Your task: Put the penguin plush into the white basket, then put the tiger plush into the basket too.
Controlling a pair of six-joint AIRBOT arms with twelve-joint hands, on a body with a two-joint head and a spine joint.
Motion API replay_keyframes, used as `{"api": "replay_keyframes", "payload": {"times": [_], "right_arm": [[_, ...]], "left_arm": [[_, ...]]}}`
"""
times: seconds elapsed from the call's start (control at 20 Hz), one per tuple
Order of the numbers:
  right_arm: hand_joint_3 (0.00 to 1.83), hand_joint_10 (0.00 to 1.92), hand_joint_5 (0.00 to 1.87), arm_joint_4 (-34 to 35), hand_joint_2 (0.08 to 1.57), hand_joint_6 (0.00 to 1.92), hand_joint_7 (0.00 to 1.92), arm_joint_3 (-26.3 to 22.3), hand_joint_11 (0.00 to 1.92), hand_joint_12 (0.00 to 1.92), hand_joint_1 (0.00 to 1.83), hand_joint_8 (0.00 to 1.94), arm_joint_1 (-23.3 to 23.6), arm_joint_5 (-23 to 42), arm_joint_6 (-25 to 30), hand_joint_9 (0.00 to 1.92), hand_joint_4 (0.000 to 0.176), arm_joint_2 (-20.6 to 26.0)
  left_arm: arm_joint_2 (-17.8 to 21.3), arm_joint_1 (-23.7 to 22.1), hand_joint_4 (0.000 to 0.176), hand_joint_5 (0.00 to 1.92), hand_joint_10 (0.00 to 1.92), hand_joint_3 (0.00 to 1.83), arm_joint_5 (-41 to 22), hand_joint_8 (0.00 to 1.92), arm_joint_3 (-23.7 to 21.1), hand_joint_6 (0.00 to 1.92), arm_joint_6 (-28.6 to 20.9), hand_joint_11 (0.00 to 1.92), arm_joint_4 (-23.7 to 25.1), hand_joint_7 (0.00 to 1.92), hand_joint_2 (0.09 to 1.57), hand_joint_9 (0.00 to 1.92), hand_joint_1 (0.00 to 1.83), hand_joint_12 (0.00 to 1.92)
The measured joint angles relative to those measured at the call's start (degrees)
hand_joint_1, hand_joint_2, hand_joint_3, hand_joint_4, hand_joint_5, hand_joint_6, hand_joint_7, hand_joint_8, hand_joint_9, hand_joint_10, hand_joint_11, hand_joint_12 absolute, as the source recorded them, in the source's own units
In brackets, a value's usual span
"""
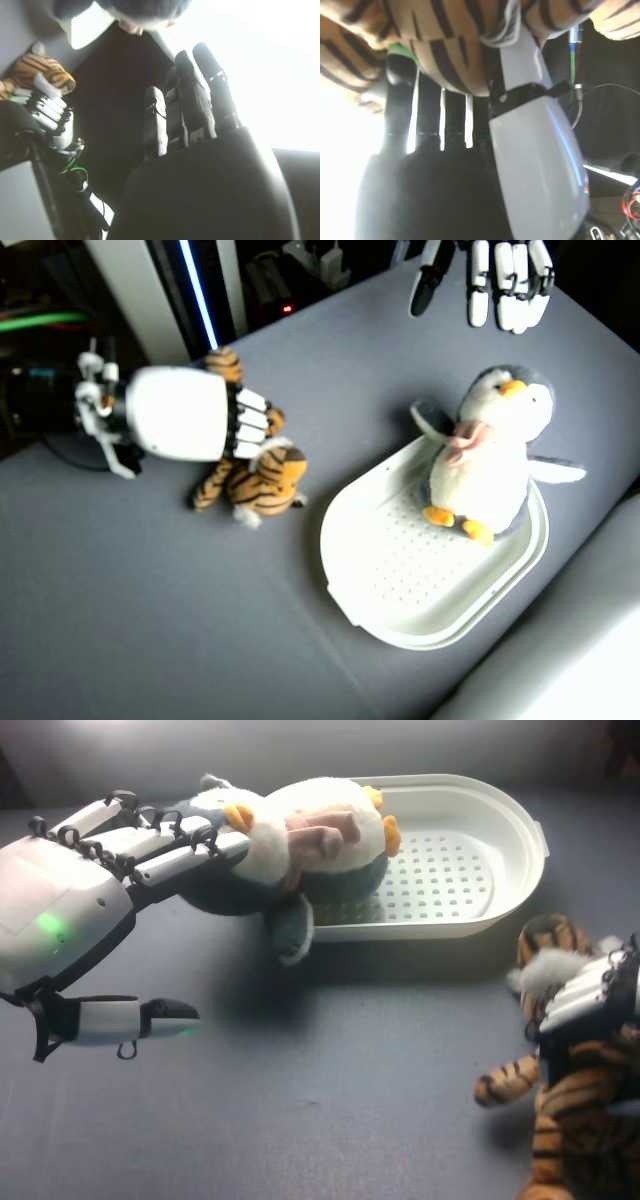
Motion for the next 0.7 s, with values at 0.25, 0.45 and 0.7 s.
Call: {"api": "replay_keyframes", "payload": {"times": [0.25,0.45,0.7], "right_arm": [[0.00,1.01,0.95,12.11,1.14,0.89,0.95,2.99,0.71,1.31,1.25,1.16,5.75,9.38,-7.56,0.89,0.000,-0.48],[0.00,1.21,0.98,13.31,1.11,1.04,1.01,11.47,0.81,1.06,1.37,0.73,15.43,1.40,-7.87,0.91,0.000,-8.28],[0.01,1.10,0.86,5.09,1.12,1.07,0.91,20.06,0.84,1.44,1.46,0.93,27.21,-15.50,-7.78,0.94,0.000,-16.24]], "left_arm": [[-0.02,0.20,0.157,0.15,0.00,0.00,-0.37,0.00,0.00,0.00,-0.37,0.10,-0.48,0.25,0.93,0.39,0.96,0.94],[-0.15,0.70,0.161,0.18,0.00,0.00,-0.22,0.00,0.37,0.00,-0.79,0.09,-0.57,0.27,0.92,0.38,0.96,1.04],[-1.62,0.68,0.131,0.26,0.01,0.00,0.04,0.00,1.42,0.00,-1.09,0.14,-0.74,0.30,0.91,0.42,0.96,1.03]]}}
